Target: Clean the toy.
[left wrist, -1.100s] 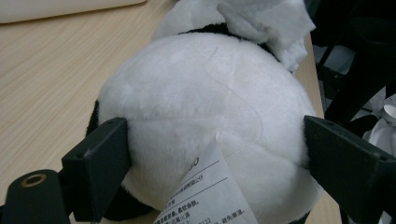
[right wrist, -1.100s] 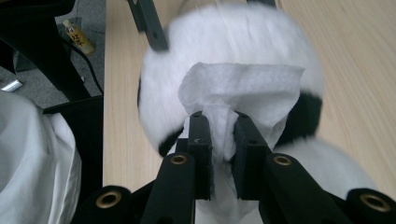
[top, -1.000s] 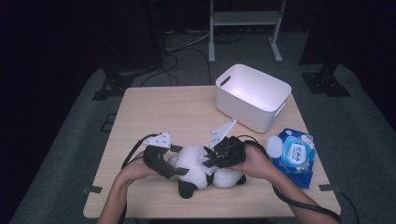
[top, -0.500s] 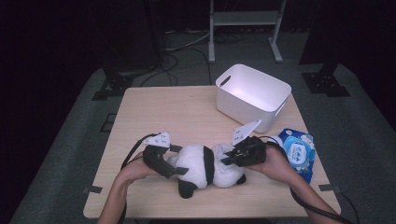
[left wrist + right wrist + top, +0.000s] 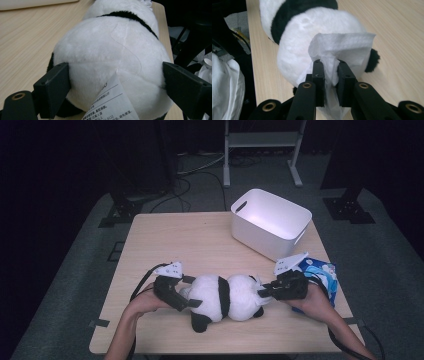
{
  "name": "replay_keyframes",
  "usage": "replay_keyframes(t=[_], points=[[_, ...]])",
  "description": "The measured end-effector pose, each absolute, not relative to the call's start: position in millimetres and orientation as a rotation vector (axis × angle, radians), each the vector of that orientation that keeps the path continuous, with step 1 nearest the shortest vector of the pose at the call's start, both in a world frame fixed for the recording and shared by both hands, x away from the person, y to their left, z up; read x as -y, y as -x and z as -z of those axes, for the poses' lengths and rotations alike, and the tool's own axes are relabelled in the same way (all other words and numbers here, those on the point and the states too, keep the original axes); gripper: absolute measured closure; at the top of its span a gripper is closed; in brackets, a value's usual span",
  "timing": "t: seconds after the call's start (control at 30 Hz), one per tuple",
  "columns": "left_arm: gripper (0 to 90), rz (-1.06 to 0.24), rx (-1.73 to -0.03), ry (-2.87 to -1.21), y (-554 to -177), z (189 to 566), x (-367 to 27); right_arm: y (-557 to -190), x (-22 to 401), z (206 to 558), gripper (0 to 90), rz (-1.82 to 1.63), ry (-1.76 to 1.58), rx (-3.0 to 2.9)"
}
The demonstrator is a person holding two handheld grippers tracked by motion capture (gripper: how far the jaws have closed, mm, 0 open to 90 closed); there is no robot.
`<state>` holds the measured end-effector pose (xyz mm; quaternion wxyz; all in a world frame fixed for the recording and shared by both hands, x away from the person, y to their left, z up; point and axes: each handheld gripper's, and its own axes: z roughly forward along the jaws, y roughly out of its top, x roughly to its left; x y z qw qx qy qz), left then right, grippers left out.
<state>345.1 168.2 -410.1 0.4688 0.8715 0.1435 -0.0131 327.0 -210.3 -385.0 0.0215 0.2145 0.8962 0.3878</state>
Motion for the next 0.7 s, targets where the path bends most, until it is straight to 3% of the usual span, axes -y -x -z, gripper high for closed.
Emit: replay_keyframes(t=[0.3,0.7], points=[[10.4,0.04,-0.322,-2.137,-345,411,-161,-328,206,374,78.3,-1.243,-0.646,-2.769],[10.3,0.055,-0.301,-2.13,-343,412,-151,-331,137,357,78.3,-1.229,-0.424,-2.859]])
